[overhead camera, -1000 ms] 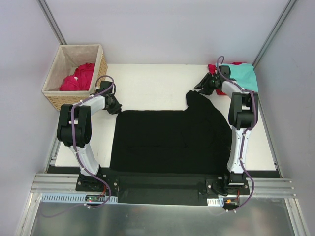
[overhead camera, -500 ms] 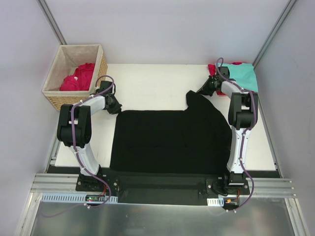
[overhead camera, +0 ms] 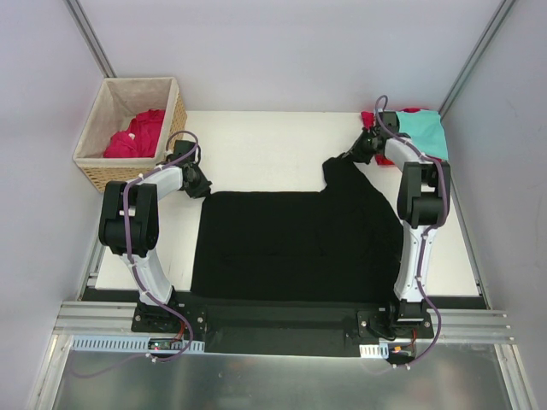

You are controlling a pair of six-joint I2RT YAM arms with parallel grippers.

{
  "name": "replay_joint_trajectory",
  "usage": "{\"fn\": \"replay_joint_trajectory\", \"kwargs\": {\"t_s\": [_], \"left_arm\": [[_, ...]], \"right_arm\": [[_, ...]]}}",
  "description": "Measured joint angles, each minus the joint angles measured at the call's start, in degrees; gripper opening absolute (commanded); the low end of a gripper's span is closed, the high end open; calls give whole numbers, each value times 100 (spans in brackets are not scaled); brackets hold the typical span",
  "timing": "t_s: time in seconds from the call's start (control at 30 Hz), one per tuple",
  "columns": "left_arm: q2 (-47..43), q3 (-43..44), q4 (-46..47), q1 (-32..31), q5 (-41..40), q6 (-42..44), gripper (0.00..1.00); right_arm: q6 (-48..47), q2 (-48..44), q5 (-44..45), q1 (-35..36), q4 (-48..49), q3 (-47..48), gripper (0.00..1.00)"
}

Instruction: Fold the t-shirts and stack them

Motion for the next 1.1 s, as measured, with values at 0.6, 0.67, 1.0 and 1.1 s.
{"fn": "replay_joint_trajectory", "kwargs": {"t_s": [0.6,0.67,1.0,1.1], "left_arm": [[-977,-22,11,-2,417,190,0],[-977,-83,11,-2,439,190,0],[-859,-103,37,-7,452,186,0],[-802,-103,48,-15,461,184,0]], "right_arm": [[-354,-1665,433,168,-199,-315,79],[-400,-1510,496,175,-227,-313,84],[-636,-278,634,199,-621,431,79],[-715,-72,671,205,-732,680,77]]}}
